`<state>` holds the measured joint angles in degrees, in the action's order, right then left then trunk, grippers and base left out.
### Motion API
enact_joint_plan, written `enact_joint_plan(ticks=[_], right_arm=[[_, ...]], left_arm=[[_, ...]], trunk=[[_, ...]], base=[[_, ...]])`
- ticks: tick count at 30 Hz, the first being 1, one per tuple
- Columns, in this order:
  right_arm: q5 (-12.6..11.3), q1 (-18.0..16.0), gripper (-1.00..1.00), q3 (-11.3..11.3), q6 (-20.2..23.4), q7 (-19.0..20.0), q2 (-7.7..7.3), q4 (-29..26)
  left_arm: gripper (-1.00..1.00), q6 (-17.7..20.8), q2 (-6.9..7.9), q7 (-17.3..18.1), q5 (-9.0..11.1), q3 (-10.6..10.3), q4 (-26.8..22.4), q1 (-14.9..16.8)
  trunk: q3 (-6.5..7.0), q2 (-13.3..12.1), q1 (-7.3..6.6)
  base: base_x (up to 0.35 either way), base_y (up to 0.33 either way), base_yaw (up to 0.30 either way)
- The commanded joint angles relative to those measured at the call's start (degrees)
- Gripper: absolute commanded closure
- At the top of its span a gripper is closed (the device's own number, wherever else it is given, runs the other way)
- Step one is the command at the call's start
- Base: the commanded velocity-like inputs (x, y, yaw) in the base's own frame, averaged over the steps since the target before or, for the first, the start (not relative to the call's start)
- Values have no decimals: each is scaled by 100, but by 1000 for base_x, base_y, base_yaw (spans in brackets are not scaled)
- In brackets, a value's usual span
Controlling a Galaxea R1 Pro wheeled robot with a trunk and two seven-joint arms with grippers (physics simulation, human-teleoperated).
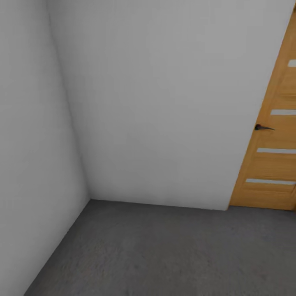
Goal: Move the two storage containers from the living room to the garage. In the garage, place one container on the floor and stack the other container on top of it (either order is fine).
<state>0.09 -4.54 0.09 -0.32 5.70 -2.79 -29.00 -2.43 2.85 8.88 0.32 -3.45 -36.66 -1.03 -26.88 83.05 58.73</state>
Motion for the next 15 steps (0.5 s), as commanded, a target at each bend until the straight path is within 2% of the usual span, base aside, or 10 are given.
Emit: enact_joint_plan(ticks=[1,12,15], right_arm=[[1,-3,-100,0,-3,19,0,0],[5,-3,-100,0,-3,19,4,0],[5,-3,-100,0,-3,19,2,-1]], left_arm=[[-100,-12,5,-1,3,-15,-7,-2],[-100,-10,5,-1,3,-15,-7,-2],[-100,-6,5,-2,3,-18,-7,-2]], trunk=[[-5,3,0],[-5,3,0],[-5,3,0]], base=[[0,0,-264],[0,-1,-264],[21,-97,-200]])
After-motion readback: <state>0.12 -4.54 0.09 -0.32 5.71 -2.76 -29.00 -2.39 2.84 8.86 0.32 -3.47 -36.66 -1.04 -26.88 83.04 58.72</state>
